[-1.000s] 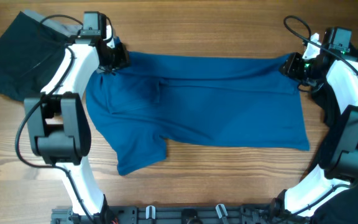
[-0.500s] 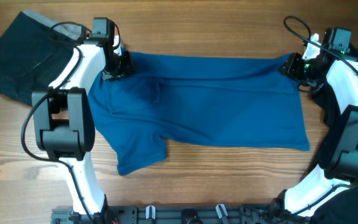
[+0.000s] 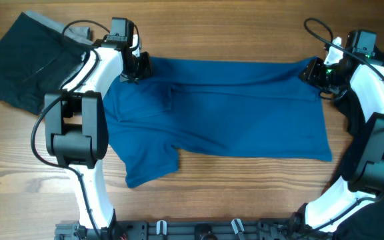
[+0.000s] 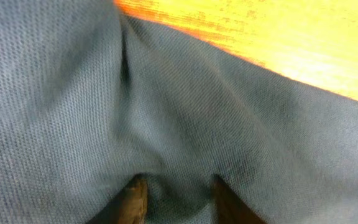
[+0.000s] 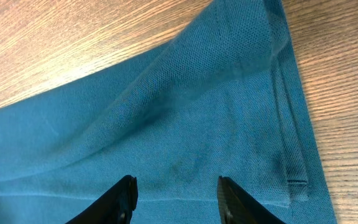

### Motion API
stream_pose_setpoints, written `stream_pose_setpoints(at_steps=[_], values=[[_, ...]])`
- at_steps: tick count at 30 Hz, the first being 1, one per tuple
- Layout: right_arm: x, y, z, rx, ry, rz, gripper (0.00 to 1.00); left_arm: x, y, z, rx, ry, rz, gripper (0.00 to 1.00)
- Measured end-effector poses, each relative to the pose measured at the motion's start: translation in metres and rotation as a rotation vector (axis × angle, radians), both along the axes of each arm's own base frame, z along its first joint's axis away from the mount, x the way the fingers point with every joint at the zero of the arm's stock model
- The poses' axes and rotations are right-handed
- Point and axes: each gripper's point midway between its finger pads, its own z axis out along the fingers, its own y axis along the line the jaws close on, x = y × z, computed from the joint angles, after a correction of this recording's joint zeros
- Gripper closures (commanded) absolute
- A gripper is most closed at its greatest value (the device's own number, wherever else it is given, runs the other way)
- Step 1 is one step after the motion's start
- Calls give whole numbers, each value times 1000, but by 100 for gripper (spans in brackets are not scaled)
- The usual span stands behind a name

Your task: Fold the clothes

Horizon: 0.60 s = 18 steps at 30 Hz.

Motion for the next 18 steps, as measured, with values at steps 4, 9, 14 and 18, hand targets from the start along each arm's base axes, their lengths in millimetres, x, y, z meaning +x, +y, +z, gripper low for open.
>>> stream_pose_setpoints(at_steps=[4,9,14,18], values=[[0,0,0,0,1,0,55,12,-4,5,-31,-46,27,96],[0,0,0,0,0,0,49,40,-12,21,-91,-159,55,88],[9,-6,3,-32,-37,-6,20,38,-9,22,-97,-148,56,57],[21,-16,6,-59,-77,-62,26,40,23,38,-48,-178,79,46]])
